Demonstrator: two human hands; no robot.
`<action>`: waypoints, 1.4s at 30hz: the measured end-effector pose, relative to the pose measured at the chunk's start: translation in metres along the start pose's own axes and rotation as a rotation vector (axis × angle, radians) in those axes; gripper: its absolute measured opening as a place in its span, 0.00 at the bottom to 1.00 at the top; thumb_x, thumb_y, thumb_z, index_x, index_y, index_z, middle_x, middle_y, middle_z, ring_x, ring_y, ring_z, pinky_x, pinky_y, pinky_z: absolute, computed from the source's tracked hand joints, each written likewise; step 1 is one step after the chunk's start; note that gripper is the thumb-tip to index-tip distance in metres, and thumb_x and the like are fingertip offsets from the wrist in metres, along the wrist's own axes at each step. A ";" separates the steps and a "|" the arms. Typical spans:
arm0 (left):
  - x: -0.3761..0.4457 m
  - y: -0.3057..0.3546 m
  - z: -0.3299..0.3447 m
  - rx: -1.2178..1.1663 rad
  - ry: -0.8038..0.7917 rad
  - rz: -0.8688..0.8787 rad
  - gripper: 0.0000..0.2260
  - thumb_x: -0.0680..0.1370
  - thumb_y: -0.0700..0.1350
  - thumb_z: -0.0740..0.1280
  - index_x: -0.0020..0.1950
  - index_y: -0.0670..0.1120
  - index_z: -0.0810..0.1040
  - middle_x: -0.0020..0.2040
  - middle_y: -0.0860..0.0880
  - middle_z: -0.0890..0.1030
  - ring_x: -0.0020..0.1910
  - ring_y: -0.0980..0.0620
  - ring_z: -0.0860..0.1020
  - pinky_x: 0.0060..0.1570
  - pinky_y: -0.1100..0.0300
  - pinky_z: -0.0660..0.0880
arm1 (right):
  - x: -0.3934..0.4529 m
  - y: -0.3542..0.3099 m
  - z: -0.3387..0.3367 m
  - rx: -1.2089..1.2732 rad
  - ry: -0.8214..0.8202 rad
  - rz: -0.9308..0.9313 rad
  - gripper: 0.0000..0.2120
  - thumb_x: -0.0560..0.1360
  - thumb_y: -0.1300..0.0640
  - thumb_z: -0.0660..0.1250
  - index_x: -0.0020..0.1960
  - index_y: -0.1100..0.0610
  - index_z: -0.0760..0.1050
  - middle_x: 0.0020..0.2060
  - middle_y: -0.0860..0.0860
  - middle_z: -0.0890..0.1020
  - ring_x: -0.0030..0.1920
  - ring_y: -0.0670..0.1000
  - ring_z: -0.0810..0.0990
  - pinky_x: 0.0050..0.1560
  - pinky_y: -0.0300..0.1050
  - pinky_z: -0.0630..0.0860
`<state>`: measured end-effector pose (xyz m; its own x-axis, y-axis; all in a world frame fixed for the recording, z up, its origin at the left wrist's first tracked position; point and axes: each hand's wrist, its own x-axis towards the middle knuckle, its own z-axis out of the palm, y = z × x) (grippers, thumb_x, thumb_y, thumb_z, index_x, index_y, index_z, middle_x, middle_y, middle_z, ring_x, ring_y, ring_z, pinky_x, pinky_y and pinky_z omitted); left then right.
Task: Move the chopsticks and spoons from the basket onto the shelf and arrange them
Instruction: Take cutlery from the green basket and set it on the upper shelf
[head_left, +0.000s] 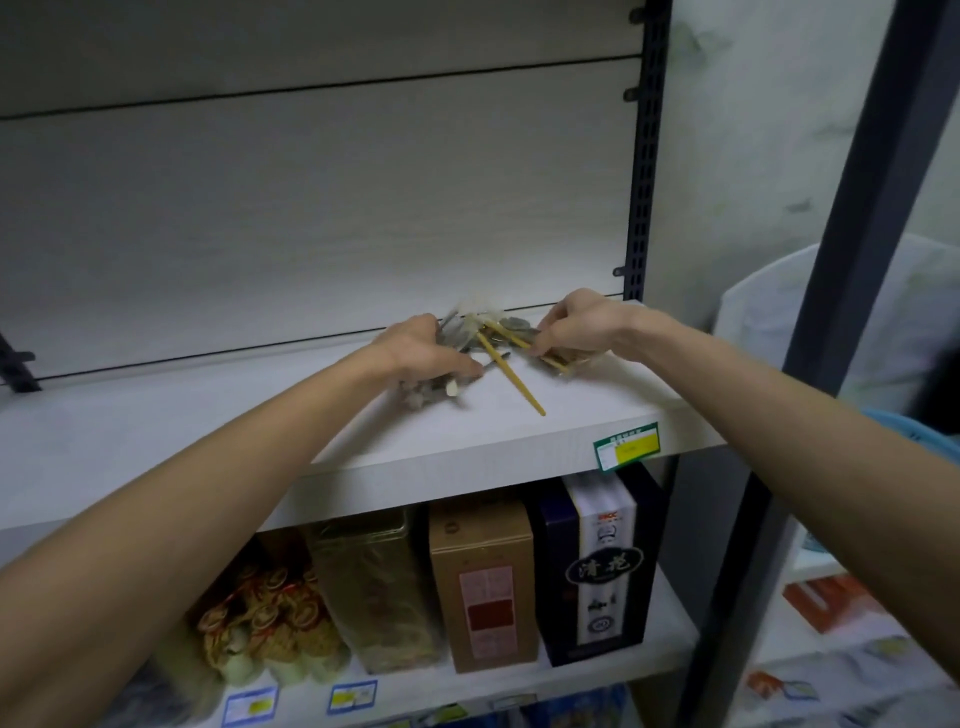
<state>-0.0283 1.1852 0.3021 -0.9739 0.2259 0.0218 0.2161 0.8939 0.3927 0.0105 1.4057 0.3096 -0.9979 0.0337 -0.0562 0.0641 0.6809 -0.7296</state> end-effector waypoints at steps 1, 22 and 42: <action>0.001 0.001 0.000 -0.040 -0.006 0.001 0.25 0.70 0.61 0.76 0.57 0.46 0.75 0.50 0.48 0.79 0.51 0.46 0.78 0.52 0.53 0.75 | 0.001 0.001 -0.002 -0.004 -0.007 -0.004 0.13 0.72 0.54 0.76 0.49 0.63 0.84 0.38 0.55 0.82 0.37 0.52 0.76 0.40 0.44 0.73; 0.011 -0.040 -0.011 -0.187 0.015 -0.062 0.26 0.73 0.48 0.76 0.68 0.47 0.72 0.60 0.45 0.79 0.55 0.45 0.79 0.59 0.50 0.78 | 0.019 -0.005 0.016 0.078 0.033 -0.129 0.15 0.69 0.53 0.80 0.48 0.62 0.85 0.36 0.53 0.82 0.37 0.49 0.77 0.36 0.42 0.73; -0.001 -0.019 0.000 0.096 -0.059 0.107 0.28 0.66 0.68 0.63 0.58 0.51 0.73 0.61 0.46 0.77 0.58 0.44 0.76 0.51 0.52 0.73 | 0.023 0.002 0.035 -0.225 0.229 -0.134 0.14 0.71 0.41 0.74 0.47 0.51 0.84 0.42 0.50 0.84 0.47 0.50 0.81 0.52 0.46 0.78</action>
<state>-0.0318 1.1678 0.2941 -0.9397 0.3420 0.0032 0.3271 0.8957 0.3011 -0.0115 1.3823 0.2827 -0.9759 0.0788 0.2032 -0.0472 0.8337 -0.5502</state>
